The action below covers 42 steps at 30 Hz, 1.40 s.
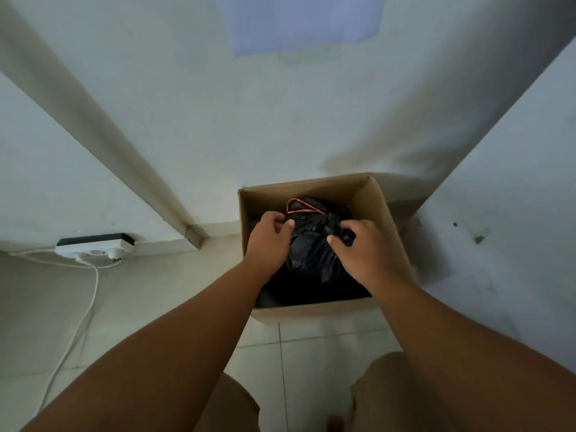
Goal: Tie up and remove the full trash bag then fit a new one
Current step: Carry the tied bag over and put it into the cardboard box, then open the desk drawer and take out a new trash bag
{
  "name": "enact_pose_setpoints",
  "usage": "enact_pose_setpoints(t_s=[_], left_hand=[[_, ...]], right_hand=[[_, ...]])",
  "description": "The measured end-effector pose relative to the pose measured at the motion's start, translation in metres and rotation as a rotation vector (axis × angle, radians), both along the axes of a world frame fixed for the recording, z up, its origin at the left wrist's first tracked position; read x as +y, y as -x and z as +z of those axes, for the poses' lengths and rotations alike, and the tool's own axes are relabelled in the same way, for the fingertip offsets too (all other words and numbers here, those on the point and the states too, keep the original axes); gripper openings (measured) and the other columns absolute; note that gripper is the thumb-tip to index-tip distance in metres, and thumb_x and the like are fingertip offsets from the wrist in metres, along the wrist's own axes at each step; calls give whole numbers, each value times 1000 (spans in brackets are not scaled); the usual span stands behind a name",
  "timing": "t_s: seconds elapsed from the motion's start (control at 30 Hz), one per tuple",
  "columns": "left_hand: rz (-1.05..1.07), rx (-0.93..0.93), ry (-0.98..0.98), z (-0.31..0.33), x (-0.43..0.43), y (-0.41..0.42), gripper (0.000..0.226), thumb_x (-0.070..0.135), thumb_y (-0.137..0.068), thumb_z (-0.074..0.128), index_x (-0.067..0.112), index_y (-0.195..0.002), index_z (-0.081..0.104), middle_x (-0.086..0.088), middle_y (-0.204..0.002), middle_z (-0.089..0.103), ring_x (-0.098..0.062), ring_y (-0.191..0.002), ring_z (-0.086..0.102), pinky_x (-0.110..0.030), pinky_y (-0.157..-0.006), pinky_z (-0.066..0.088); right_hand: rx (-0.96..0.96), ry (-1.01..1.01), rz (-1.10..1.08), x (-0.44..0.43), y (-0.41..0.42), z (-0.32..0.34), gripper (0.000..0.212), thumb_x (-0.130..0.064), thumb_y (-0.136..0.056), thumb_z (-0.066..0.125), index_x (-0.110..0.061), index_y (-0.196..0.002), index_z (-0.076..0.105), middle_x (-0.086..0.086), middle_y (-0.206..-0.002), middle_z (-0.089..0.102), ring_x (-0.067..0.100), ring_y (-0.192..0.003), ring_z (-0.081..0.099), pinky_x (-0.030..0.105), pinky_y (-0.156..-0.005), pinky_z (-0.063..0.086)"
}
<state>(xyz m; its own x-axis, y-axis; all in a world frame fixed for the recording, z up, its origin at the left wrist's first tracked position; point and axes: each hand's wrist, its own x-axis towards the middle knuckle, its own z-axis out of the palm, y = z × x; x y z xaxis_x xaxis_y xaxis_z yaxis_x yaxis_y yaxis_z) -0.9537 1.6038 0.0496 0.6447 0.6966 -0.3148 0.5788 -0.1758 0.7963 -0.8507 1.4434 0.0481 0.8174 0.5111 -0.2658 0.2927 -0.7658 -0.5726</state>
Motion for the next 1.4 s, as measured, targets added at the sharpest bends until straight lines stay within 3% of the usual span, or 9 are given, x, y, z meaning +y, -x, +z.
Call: enact_pose_setpoints(t_s=[0.07,0.13,0.23,0.43,0.6,0.7,0.87,1.03,1.4], left_hand=[[-33,33,-10,36,-10,12,32,36,-102,54,19,-129,56,9,-98,61,-6,-89,57,-27,-81,43],[-41,59,8,73,-21,26,32,35,-102,54,19,-130,55,10,-97,61,-3,-88,56,-27,-80,43],[-32,97,42,131,-43,50,31,32,-102,55,18,-130,55,10,-96,60,-3,-88,56,-26,-81,44],[-86,137,62,246,-88,102,31,32,-102,54,18,-131,55,3,-101,63,-16,-96,63,-33,-87,53],[-166,135,21,317,-131,138,28,31,-104,52,18,-129,55,0,-99,63,-15,-86,63,-20,-65,48],[-234,116,-16,343,-159,160,29,33,-104,52,18,-129,54,2,-96,62,-9,-79,59,-19,-63,47],[-331,105,-41,360,-209,203,35,36,-104,51,20,-135,51,5,-105,60,-10,-90,59,-20,-66,44],[-406,96,-17,375,-274,238,35,37,-103,52,20,-134,51,3,-117,60,-14,-102,59,-26,-80,51],[-688,67,-67,392,-443,228,39,42,-102,52,21,-135,52,6,-115,60,-9,-101,59,-30,-92,51]], right_hand=[[160,-34,26,-12,12,32,46,-45,-95,62,-21,-134,59,1,-134,59,21,-122,59,40,-100,49],[276,-55,16,-23,25,63,32,-38,-97,61,-18,-121,65,-1,-119,65,19,-117,61,28,-86,49],[366,-58,-18,-43,47,119,15,-33,-97,58,-19,-96,62,-6,-92,63,20,-97,62,29,-78,46],[429,-67,-25,-98,96,228,17,-31,-96,59,-15,-91,62,-5,-84,61,9,-79,57,24,-63,39],[404,10,-37,-149,142,280,28,-31,-95,57,-5,-84,58,-1,-78,56,12,-72,51,21,-60,35],[396,63,-44,-180,174,295,25,-35,-96,54,-18,-76,51,-7,-75,52,8,-71,49,19,-59,31],[362,41,-135,-238,229,309,25,-42,-95,56,-17,-96,62,-5,-86,62,9,-78,56,20,-63,36],[392,-22,-268,-304,284,323,20,-41,-93,61,-21,-94,60,-6,-83,64,14,-81,61,25,-68,39],[429,-82,-507,-488,332,335,29,-49,-94,59,-24,-110,58,-2,-103,66,15,-94,66,25,-79,45]])
